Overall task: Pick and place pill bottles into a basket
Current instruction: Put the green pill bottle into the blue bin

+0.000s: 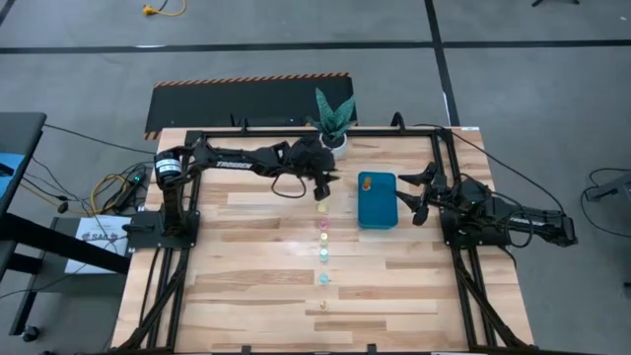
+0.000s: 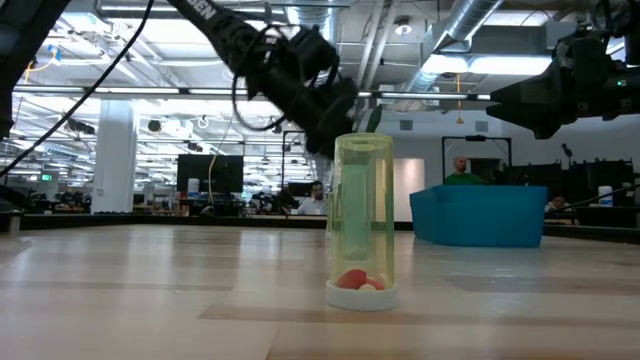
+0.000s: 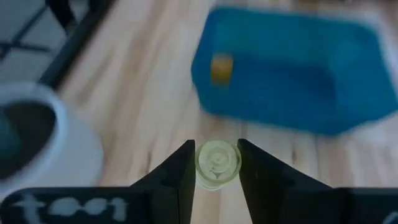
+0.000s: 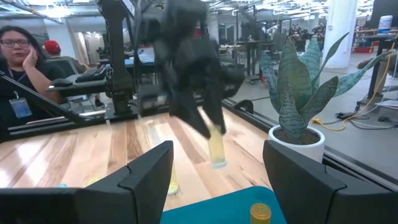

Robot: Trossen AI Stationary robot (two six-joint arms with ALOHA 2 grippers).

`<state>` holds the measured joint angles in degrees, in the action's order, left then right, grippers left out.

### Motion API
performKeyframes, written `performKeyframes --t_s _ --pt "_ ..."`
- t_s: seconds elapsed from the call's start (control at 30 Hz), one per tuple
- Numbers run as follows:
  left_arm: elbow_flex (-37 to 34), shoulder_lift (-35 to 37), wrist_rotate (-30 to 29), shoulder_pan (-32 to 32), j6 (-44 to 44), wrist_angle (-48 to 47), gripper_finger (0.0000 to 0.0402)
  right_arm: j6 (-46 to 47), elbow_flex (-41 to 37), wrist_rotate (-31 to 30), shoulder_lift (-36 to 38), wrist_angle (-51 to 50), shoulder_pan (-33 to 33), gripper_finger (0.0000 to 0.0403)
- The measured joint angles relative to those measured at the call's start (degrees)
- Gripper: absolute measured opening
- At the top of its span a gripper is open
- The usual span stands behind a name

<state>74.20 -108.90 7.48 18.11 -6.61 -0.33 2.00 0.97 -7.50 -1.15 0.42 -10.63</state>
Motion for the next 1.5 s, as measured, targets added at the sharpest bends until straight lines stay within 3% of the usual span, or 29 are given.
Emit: performKeyframes --t_s 0.23,0.57,1.03,1.5 --pt "6.7 0.0 2.4 -3.4 -1.6 0.1 0.0093 0.0 0.0 0.0 0.0 0.0 0.0 0.0244" --pt "7.6 -2.3 2.9 -7.0 -2.3 4.4 0.0086 0.0 0.0 0.0 0.0 0.0 0.0 0.0244" --pt "34.6 -20.9 0.7 -7.2 -7.7 -17.7 0.0092 0.0 0.0 0.0 -0.5 0.0 0.0 0.0244" --pt "35.8 -24.2 0.9 -7.0 -6.9 -18.5 0.0093 0.0 0.0 0.0 -0.7 0.0 0.0 0.0244"
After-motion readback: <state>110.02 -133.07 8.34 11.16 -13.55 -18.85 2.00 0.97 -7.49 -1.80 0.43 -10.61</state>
